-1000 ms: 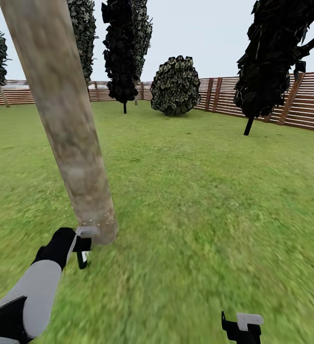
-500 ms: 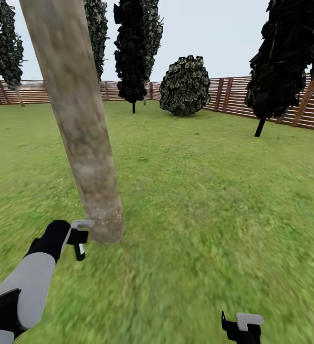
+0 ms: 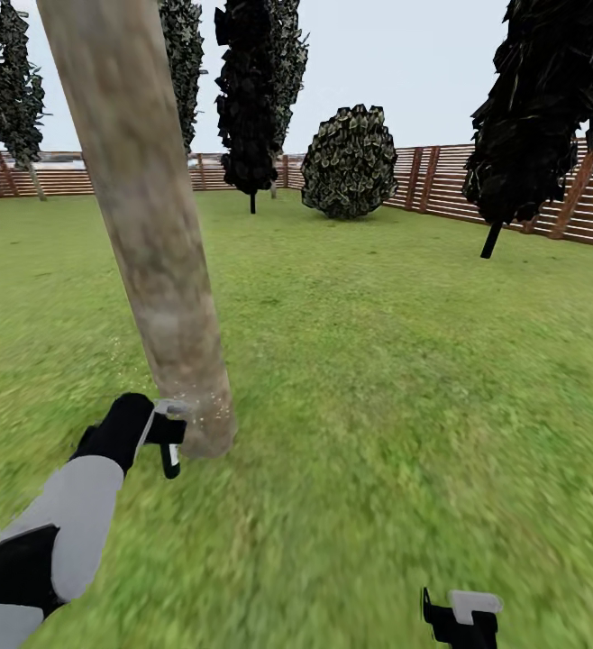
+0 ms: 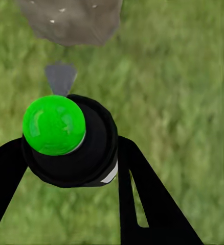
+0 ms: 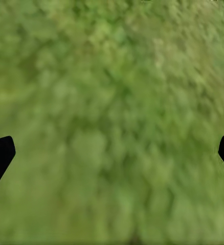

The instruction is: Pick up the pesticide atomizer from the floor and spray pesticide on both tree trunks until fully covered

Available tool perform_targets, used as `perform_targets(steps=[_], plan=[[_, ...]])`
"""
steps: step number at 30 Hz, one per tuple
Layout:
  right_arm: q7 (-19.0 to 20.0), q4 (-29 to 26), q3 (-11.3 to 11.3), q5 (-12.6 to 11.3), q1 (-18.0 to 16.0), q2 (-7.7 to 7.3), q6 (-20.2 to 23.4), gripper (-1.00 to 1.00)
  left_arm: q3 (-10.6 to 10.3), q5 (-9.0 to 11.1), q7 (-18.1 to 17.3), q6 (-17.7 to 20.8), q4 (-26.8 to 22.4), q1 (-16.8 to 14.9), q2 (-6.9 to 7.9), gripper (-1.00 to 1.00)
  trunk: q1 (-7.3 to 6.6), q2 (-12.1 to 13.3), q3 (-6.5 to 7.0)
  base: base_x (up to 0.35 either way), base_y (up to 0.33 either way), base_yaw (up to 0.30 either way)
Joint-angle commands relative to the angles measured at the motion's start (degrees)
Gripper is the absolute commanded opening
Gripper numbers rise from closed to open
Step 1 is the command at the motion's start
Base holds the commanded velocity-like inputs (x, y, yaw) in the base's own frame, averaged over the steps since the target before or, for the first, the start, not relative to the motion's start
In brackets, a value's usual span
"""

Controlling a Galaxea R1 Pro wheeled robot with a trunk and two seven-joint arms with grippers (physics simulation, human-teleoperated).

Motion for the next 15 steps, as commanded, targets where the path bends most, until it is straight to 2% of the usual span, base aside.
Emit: perform_targets(steps=[1,3,4,6,7,9,12,15], plan=[[-0.2,0.1,-0.3,0.7,0.0,-0.18,-0.1,1.0,-0.1,-1.6,-0.7,0.5,-0.1,-0.6,-0.27,-1.0,-0.01,0.0,-0.05,0.0,0.0,0.0],[-0.2,0.1,-0.3,0.7,0.0,-0.38,-0.1,1.0,-0.5,-1.6,-1.7,1.3,-0.1,-1.6,-0.06,-1.0,-0.01,0.0,-0.05,0.0,0.0,0.0],[-0.2,0.1,-0.3,0.7,0.0,-0.44,-0.1,1.0,-0.6,-1.7,-2.9,1.6,-0.1,-1.9,0.77,-1.0,-0.01,0.0,-0.05,0.0,0.0,0.0],[-0.2,0.1,-0.3,0.7,0.0,-0.46,-0.1,1.0,-0.6,-1.6,-5.2,1.7,-0.1,-2.1,3.24,-1.0,-0.01,0.0,-0.05,0.0,0.0,0.0],[-0.2,0.1,-0.3,0.7,0.0,-0.47,-0.1,1.0,-0.5,-1.6,-7.0,1.8,-0.1,-2.2,5.03,-1.0,-0.01,0.0,-0.05,0.0,0.0,0.0],[-0.3,0.1,-0.3,0.7,0.0,-0.47,-0.1,1.0,-0.7,-1.9,-9.5,1.8,-0.2,-2.2,6.94,-1.0,-0.01,0.0,-0.05,0.0,0.0,0.0],[-0.3,0.1,-0.3,0.7,0.0,-0.48,-0.1,1.0,-0.9,-2.2,-10.3,1.8,-0.2,-2.2,6.64,-1.0,-0.01,0.0,-0.05,0.0,0.0,0.0],[-0.3,0.0,-0.3,0.7,0.0,-0.48,-0.1,1.0,-1.1,-2.5,-10.4,1.7,-0.3,-2.2,5.58,-1.0,-0.01,0.0,-0.05,0.0,-0.108,0.0]])
